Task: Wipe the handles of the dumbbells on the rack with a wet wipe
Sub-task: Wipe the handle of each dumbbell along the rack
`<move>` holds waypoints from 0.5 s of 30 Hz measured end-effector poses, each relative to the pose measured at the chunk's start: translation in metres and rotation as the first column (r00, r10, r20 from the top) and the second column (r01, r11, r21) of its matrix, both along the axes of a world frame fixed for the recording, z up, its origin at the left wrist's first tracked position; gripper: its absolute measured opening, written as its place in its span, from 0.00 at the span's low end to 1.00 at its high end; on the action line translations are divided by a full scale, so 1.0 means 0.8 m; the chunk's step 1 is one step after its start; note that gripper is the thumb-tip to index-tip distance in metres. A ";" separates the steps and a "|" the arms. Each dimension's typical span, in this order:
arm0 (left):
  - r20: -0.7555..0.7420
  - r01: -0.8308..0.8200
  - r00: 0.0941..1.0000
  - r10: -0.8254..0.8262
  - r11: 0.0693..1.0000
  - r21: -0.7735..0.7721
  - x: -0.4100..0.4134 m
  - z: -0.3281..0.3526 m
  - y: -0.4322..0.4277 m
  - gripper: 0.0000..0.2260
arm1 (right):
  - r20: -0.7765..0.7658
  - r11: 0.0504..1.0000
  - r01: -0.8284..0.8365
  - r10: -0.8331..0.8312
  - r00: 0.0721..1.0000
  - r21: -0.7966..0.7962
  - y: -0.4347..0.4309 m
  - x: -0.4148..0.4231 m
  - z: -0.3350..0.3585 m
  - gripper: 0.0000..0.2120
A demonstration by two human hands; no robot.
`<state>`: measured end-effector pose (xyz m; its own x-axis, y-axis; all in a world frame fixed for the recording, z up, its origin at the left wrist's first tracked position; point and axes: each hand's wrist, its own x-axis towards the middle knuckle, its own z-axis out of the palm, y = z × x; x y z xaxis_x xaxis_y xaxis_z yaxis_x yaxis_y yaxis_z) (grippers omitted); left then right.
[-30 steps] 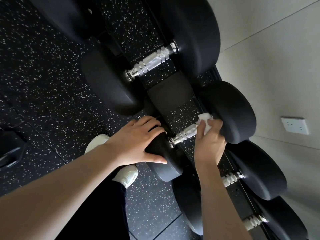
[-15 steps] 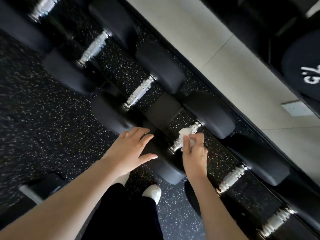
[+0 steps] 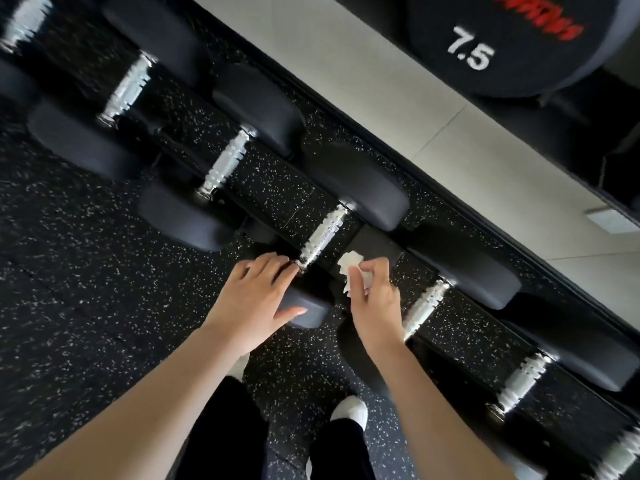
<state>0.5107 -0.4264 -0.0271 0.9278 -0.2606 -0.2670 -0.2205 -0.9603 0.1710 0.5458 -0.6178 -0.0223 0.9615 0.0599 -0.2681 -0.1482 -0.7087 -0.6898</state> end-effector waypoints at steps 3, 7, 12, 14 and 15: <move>-0.049 0.033 0.998 -0.035 0.999 -0.039 0.007 -0.012 0.024 0.29 | -0.025 0.997 0.079 -0.078 0.997 0.002 0.040 0.025 -0.014 0.06; -0.064 0.125 0.989 -0.130 0.989 -0.075 0.015 -0.031 0.042 0.31 | 0.016 0.986 0.165 -0.164 0.986 -0.036 0.069 0.061 -0.030 0.07; -0.053 0.160 0.985 -0.167 0.979 -0.126 0.023 -0.045 0.049 0.31 | 0.115 0.976 0.186 -0.173 0.978 -0.110 0.078 0.079 -0.062 0.08; -0.032 0.166 0.985 -0.172 0.976 -0.137 0.022 -0.048 0.051 0.31 | 0.187 0.962 0.254 -0.233 0.954 -0.097 0.081 0.079 -0.073 0.07; -0.025 0.167 0.985 -0.172 0.976 -0.143 0.022 -0.049 0.051 0.31 | 0.224 0.949 0.304 -0.280 0.934 -0.083 0.084 0.080 -0.078 0.07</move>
<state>0.5280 -0.3853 -0.0664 0.8570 -0.4504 -0.2503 -0.3691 -0.8756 0.3117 0.6094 -0.5505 -0.0843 0.9666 -0.2513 -0.0504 -0.2237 -0.7311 -0.6446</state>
